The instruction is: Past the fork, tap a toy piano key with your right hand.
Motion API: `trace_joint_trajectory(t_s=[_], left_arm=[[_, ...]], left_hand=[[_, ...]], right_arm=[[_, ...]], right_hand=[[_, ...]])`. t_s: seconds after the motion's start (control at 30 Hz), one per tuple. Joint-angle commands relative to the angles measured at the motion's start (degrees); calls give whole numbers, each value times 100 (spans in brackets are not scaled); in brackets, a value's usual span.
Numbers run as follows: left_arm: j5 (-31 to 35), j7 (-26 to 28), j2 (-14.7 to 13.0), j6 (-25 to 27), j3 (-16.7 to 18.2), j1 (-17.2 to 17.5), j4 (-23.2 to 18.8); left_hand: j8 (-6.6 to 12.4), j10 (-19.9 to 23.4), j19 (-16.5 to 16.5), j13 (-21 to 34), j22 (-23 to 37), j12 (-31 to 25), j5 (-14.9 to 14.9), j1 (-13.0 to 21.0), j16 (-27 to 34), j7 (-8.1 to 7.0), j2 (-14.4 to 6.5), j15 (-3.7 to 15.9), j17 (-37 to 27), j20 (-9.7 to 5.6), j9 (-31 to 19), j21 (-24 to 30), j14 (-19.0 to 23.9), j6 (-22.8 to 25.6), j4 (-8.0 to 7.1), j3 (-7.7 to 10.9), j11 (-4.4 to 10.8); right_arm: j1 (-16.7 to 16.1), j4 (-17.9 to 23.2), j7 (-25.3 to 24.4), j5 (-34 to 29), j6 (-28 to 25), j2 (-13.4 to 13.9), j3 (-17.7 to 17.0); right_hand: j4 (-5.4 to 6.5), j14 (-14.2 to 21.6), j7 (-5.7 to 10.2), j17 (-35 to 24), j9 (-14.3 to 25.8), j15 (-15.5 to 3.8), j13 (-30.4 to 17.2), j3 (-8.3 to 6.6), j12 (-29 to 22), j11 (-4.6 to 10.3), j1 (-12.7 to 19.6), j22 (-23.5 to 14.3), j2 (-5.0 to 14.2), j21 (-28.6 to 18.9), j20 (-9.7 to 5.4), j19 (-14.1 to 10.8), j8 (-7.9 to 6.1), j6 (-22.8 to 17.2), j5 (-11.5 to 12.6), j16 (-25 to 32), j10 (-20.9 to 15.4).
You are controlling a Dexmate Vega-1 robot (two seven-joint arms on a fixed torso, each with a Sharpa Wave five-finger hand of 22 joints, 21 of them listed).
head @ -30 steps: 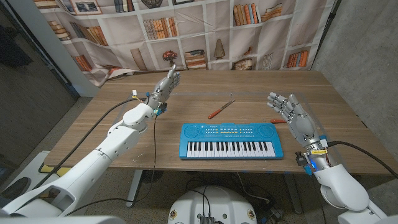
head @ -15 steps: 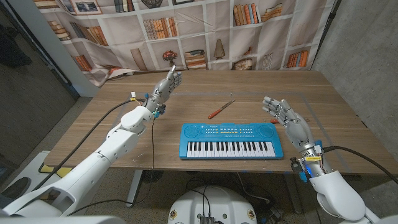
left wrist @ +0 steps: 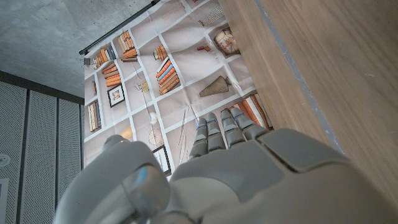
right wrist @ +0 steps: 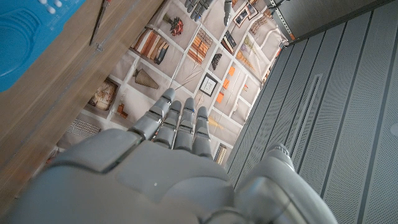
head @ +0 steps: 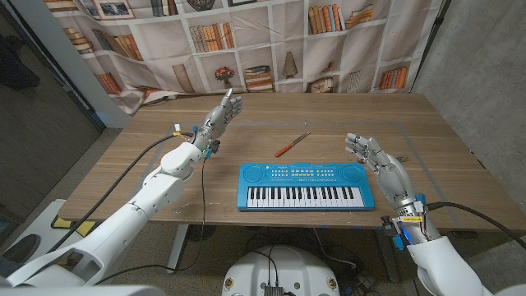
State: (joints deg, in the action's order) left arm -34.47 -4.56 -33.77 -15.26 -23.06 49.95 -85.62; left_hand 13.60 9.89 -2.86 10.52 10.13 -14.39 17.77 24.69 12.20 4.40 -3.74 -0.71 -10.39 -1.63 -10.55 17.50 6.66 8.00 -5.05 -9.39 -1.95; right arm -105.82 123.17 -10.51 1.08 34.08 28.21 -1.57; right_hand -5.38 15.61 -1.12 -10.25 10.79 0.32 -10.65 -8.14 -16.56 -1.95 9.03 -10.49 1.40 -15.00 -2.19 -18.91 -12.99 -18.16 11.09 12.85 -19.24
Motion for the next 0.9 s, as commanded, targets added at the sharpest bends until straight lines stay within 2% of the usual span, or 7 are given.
trace_joint_trajectory(t_s=[0.03,0.1,0.23,0.53,0.7,0.8,0.9], left_arm=[[37,20,47,-109,-8,12,-4],[41,2,65,-105,-32,-3,-7],[52,-22,66,-83,-57,-23,-10],[79,-67,81,-95,-90,-75,29],[58,-118,102,-92,-109,-103,74],[55,-141,97,-84,-118,-110,84],[55,-145,97,-82,-119,-115,90]], left_hand=[[23,84,-76,31,10,-27,-10,43,29,24,-6,3,-18,17,-6,27,75,62,11,-52,-5],[20,87,-82,31,10,-24,-10,47,28,17,-8,4,-18,14,-6,26,80,64,12,-53,-2],[17,93,-88,31,10,-17,-11,55,26,26,-13,5,-18,16,-6,20,96,78,14,-54,-2],[5,113,-103,32,11,-6,-14,71,18,19,-26,17,-18,16,-7,7,119,95,16,-58,1],[-1,119,-105,32,11,1,-16,77,13,25,-32,16,-19,22,-7,-1,127,100,17,-61,-7],[-4,126,-108,32,11,4,-17,81,9,30,-36,18,-19,22,-7,-5,129,106,17,-62,-10],[-2,131,-110,32,11,9,-18,85,5,38,-40,21,-19,23,-7,-11,132,127,17,-64,-7]], right_arm=[[-282,71,-286,-472,211,-377,-115],[-335,65,-281,-485,270,-403,-140],[-384,21,-313,-634,399,-500,-167],[-543,153,-641,-1807,276,-904,-340],[-589,197,-700,-1931,239,-947,-350],[-575,142,-851,-2038,367,-1037,-351],[-541,49,-1127,-2283,559,-1224,-352]], right_hand=[[-20,450,30,-32,12,-89,-19,50,-56,62,19,-19,-60,-113,-12,-426,-5,-157,50,88,-226],[-31,684,38,-31,13,-115,-19,62,-78,82,26,-21,-72,-163,-27,-639,-8,-245,53,115,-361],[-36,795,59,-31,13,-122,-19,67,-105,116,31,-22,-74,-195,-61,-776,-22,-333,54,117,-481],[-41,900,173,-30,15,-144,-19,84,-158,201,31,-20,-84,-195,-91,-881,-77,-576,58,83,-713],[-37,989,223,-31,15,-177,-19,73,-161,262,40,-21,-51,-199,-87,-940,-80,-637,63,84,-767],[-27,1349,256,-39,17,-259,-22,65,-194,297,43,-30,1,-297,-158,-1299,-75,-765,62,133,-972],[-24,1971,281,-51,18,-397,-28,64,-252,352,47,-47,41,-422,-234,-1733,-125,-1102,51,234,-1298]])
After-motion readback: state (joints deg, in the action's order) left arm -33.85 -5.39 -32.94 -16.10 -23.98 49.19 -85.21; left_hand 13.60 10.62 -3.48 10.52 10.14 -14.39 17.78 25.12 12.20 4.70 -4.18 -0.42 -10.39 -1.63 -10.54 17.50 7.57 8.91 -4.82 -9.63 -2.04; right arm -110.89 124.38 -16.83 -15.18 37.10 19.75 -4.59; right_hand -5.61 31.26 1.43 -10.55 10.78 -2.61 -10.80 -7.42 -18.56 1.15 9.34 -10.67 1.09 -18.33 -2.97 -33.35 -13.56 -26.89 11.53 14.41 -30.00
